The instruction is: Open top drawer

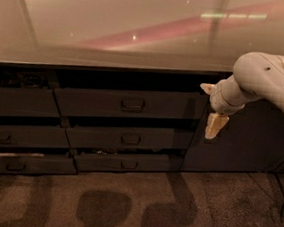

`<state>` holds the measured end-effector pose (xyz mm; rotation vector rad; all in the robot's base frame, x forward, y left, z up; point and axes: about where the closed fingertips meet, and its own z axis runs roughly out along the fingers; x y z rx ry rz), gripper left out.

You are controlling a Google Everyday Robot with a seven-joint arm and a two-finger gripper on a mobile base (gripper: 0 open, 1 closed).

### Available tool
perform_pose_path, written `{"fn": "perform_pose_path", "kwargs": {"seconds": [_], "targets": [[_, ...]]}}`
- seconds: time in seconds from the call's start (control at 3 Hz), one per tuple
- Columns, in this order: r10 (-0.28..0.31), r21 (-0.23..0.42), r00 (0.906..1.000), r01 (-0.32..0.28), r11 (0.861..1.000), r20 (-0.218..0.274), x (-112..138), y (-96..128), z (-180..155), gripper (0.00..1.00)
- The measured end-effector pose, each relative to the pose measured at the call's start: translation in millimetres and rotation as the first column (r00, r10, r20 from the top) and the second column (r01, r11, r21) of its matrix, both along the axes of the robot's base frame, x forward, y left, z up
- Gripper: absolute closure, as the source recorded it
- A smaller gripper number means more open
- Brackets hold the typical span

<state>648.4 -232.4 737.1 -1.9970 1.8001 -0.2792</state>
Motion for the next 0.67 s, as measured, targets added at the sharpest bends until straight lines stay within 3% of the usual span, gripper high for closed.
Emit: {"fn": "perform_pose_path", "kwargs": {"seconds": [0.33,0.67], "targets": [[-0.061,-0.019,0.9956,0.060,0.998,-0.071,31.3,-20.3,-21.3,0.00],[-0.061,-0.019,0.9956,0.059,0.998,-0.071,31.2,-20.2,-21.6,0.00]]}}
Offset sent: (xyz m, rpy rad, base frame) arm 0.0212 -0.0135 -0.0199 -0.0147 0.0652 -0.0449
